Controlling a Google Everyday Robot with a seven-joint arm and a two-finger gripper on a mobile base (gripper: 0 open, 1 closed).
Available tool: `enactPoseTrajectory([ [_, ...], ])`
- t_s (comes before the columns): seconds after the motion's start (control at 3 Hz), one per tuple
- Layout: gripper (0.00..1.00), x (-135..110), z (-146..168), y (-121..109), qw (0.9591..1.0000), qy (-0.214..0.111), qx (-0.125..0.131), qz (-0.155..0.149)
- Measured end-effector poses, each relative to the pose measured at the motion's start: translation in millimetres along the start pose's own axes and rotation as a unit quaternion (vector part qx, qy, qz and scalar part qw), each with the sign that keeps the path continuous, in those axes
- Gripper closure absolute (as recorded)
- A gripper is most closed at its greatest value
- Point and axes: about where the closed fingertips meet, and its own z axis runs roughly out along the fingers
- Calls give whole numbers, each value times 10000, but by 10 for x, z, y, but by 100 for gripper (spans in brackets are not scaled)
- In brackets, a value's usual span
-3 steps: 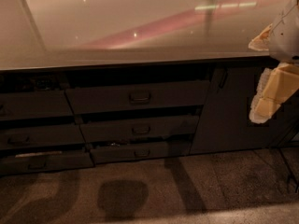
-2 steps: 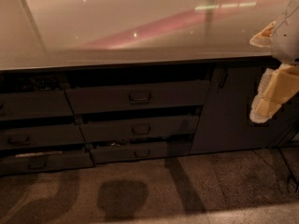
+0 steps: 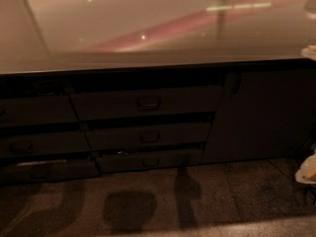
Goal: Open top drawer
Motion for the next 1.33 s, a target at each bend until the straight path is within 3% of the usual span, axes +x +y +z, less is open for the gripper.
enactPoseTrajectory([
  [0.67, 0, -1, 2, 0, 10000, 0, -2, 1],
  [1.0, 0, 139, 533, 43, 9981, -96, -497, 344],
  [1.33, 0, 278, 1221, 157, 9902, -373, -1110, 756],
])
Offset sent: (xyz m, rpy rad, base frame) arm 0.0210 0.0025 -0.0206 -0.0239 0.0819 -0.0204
